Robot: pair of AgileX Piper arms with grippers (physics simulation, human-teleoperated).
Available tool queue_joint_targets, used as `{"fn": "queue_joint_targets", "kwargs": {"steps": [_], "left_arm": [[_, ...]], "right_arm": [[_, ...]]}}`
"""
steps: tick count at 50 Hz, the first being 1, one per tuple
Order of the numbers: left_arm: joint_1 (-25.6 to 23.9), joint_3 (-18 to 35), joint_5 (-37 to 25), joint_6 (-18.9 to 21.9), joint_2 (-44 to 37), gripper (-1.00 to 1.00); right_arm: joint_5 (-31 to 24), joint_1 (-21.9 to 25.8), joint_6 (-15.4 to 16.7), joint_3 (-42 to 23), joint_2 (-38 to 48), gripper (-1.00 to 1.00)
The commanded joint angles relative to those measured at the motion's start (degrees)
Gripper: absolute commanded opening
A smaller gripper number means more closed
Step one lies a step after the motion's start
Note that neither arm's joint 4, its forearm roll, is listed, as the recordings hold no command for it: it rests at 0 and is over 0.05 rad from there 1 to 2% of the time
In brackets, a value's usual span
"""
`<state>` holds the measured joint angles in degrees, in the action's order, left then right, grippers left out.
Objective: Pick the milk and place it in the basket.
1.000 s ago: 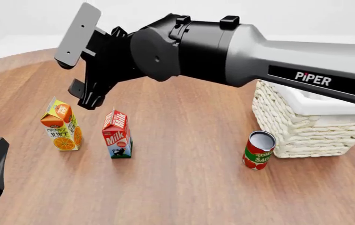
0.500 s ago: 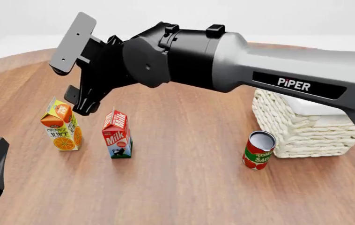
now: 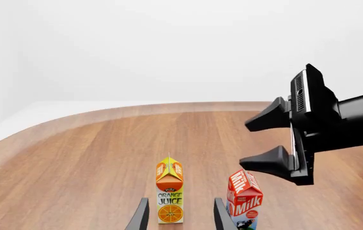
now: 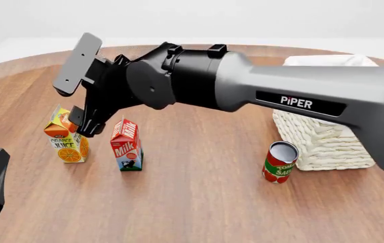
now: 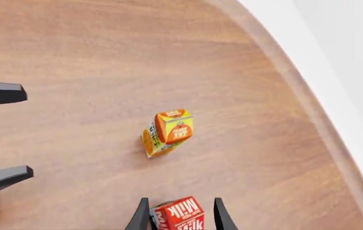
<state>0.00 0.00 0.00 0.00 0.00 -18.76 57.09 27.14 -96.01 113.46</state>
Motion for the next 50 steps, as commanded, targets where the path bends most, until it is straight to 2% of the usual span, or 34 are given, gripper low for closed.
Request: {"fn": "queue_joint_targets", "kwargs": {"steps": [1,22,50], "left_arm": [[0.0,0.0,0.0,0.0,0.0,1.0],[0.0,0.0,0.0,0.0,0.0,1.0],[0.0,0.0,0.0,0.0,0.0,1.0]], "right_arm": [[1.2,-0.3,-0.8,1.4,0.6,1.0],[2.0,-2.9,-1.2,2.4,0.7,1.0],[3.9,-2.9,-2.7,2.9,3.0,1.0]]}}
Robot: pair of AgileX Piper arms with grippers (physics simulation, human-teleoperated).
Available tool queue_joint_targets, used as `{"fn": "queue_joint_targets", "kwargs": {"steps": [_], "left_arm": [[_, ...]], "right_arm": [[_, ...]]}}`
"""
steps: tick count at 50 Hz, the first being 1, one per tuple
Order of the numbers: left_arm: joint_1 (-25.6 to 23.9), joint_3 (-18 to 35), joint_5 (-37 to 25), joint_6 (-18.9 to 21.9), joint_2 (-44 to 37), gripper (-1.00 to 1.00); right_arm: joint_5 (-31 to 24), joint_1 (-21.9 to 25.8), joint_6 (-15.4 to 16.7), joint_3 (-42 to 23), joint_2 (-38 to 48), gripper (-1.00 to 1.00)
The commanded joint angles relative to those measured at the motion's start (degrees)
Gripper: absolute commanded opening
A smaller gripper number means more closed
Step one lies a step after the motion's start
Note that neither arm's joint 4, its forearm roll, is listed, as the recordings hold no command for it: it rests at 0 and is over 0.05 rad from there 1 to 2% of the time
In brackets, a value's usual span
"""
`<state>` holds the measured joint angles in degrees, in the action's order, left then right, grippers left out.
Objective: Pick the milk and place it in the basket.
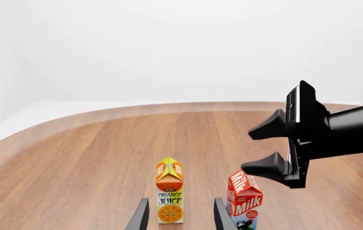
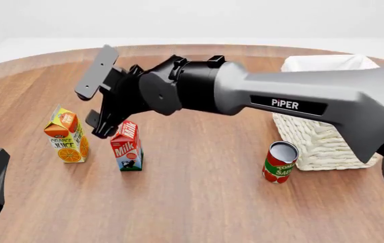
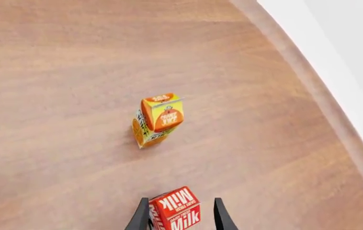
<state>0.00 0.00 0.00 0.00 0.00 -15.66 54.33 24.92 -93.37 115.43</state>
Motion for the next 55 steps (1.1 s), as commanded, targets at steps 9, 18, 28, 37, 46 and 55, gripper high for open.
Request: {"fn": "queue_joint_targets", "kwargs": {"steps": [9,18,28,37,46,55], "left_arm": [[0.0,0.0,0.0,0.0,0.0,1.0],[0.0,0.0,0.0,0.0,0.0,1.0],[0.0,0.0,0.0,0.0,0.0,1.0],[0.0,0.0,0.0,0.0,0.0,1.0],[0.0,0.0,0.0,0.0,0.0,1.0],[0.0,0.0,0.0,0.0,0.0,1.0]], "right_arm": [[0.7,-0.3,-0.6,0.1,1.3,1.0],[1.0,-0.3,-0.7,0.5,1.3,1.0],[2.0,-1.2,-1.2,1.2,2.4,1.0],[2.3,-1.7,-0.9,0.8,3.5,1.0],[2.1,-1.9,-1.0,0.0,4.2,1.0],[2.2,-2.1,-1.2,-0.5,5.1,1.0]]}}
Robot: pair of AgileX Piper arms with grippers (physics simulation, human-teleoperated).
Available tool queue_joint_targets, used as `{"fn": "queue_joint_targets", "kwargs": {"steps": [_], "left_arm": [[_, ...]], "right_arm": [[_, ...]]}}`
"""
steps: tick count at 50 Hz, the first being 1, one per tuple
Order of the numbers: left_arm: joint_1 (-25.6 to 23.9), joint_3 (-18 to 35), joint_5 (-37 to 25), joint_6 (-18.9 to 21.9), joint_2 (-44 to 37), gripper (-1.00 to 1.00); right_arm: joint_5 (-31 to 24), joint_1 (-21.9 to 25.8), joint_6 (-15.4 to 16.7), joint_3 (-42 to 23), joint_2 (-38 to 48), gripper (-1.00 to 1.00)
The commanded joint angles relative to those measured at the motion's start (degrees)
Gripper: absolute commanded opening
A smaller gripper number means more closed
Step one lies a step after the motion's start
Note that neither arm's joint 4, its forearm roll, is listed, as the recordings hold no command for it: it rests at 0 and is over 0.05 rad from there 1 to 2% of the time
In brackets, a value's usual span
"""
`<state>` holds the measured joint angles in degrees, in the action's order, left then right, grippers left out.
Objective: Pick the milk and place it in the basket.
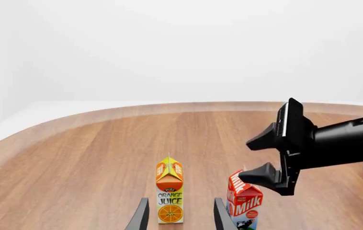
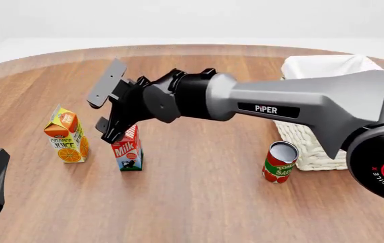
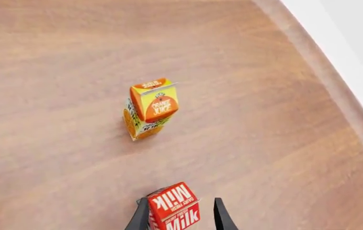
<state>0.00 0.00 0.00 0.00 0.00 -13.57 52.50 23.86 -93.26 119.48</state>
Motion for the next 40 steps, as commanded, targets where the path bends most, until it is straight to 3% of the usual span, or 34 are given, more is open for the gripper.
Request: {"fn": "queue_joint_targets", "kwargs": {"steps": [1,40], "left_arm": [[0.0,0.0,0.0,0.0,0.0,1.0],[0.0,0.0,0.0,0.0,0.0,1.0]], "right_arm": [[0.1,-0.2,-0.3,-0.6,1.1,1.0],[0.5,-0.3,-1.3,-0.6,3.4,1.0]]}}
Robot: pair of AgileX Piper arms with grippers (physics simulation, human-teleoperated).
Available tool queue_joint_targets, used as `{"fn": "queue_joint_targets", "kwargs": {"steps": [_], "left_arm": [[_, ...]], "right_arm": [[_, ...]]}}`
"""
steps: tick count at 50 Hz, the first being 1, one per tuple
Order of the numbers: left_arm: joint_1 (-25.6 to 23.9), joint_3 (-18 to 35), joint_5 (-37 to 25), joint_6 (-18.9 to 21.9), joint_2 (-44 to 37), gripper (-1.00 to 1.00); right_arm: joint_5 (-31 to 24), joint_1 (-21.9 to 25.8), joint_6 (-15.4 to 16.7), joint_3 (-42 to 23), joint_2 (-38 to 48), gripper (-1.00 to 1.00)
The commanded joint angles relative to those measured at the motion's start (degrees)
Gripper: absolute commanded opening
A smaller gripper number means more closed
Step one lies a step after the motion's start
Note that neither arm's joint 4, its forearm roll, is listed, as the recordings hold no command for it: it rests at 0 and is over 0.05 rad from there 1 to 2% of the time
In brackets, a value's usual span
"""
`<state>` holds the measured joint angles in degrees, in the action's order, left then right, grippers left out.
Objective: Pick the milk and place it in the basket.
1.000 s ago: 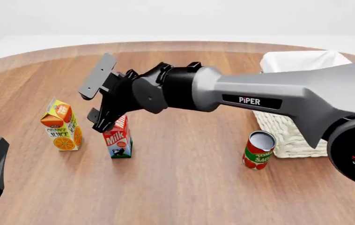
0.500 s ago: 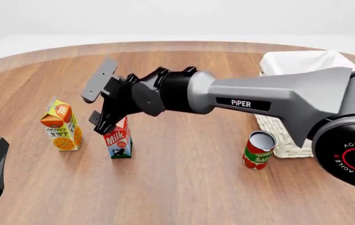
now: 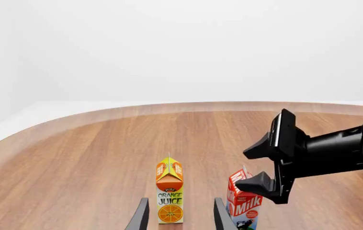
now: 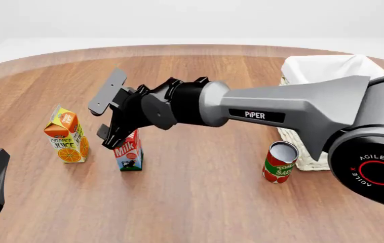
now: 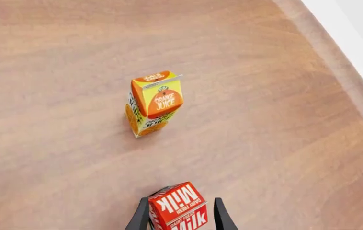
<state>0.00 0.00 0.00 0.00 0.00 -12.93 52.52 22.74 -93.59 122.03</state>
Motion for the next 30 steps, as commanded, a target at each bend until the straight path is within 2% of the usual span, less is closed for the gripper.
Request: {"fn": "queue_joint_targets", "kwargs": {"steps": [1,30], "left_arm": [[0.0,0.0,0.0,0.0,0.0,1.0],[0.0,0.0,0.0,0.0,0.0,1.0]], "right_arm": [[-0.1,-0.3,-0.2,-0.3,0.8,1.0],[0.6,-1.0,-0.2,0.6,2.7,1.0]]}}
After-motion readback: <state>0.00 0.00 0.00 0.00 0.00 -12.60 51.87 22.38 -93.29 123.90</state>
